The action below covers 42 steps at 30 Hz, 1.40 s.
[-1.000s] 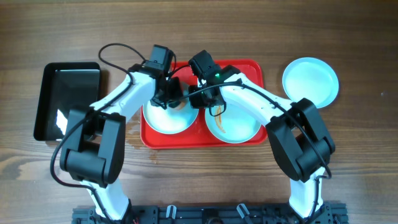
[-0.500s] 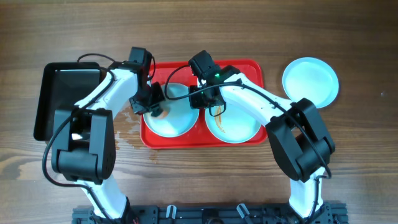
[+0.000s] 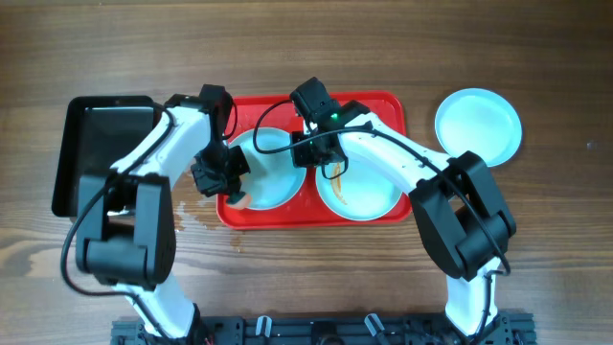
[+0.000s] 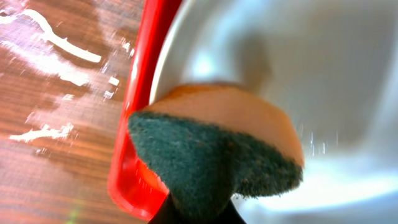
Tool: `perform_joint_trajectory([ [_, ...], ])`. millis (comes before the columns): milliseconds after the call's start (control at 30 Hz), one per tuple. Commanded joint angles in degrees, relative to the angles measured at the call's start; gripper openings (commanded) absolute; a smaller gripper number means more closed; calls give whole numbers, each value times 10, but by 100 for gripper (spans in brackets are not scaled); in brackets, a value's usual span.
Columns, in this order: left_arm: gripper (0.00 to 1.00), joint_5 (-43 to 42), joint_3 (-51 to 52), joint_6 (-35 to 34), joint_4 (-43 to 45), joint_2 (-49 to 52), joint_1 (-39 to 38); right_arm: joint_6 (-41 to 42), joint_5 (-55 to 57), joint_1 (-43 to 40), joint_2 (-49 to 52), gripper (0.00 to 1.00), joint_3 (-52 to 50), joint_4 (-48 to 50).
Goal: Clean dirty plates on tray and stack at the side
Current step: 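Scrub the plate again with the sponge in the left gripper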
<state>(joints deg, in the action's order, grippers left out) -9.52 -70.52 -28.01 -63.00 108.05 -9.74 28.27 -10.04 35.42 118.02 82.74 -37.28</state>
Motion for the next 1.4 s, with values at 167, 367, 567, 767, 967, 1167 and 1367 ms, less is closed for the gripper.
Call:
perform_joint_trajectory([
  [167, 4, -5, 6, -7, 117, -39, -10, 3, 11, -2, 2, 4, 4, 6],
  [367, 4, -5, 6, 12, 236, -38, -35, 3, 10, -2, 2, 4, 4, 6],
  [567, 4, -16, 6, 19, 255, -23, -56, 4, 10, -2, 2, 4, 4, 6],
  [767, 4, -16, 6, 19, 255, 18, -58, 4, 10, -2, 2, 4, 4, 5],
  [967, 4, -14, 6, 19, 203, 31, -57, 4, 10, -2, 2, 4, 4, 1],
  [1167, 4, 42, 6, 19, 125, 31, -57, 4, 10, -2, 2, 4, 4, 1],
  [1367, 4, 143, 5, 18, 47, 31, -57, 4, 10, -2, 2, 4, 4, 1],
])
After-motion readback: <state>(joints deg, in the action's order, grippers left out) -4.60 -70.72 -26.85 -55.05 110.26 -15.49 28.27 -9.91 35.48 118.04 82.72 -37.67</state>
